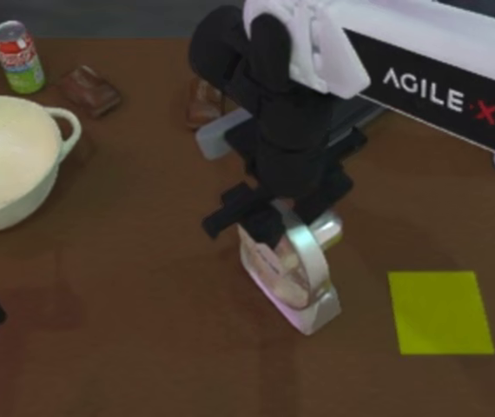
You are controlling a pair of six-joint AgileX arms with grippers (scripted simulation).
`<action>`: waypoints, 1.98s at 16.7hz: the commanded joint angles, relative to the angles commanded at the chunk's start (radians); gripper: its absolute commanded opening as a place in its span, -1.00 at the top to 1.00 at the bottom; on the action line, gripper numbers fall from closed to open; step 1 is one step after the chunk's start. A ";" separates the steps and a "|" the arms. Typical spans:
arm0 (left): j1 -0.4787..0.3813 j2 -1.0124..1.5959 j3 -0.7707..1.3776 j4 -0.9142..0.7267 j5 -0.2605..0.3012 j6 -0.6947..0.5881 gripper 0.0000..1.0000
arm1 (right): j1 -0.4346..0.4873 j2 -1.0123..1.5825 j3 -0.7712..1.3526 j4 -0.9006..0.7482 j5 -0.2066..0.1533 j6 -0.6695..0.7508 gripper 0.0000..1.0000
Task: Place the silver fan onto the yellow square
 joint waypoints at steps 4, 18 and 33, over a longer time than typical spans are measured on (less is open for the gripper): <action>0.000 0.000 0.000 0.000 0.000 0.000 -1.00 | 0.003 0.009 0.042 -0.041 0.000 -0.002 1.00; 0.000 0.000 0.000 0.000 0.000 0.000 -1.00 | -0.014 0.006 0.210 -0.217 0.000 -0.063 1.00; 0.000 0.000 0.000 0.000 0.000 0.000 -1.00 | -0.287 -0.527 -0.505 -0.024 -0.003 -1.180 1.00</action>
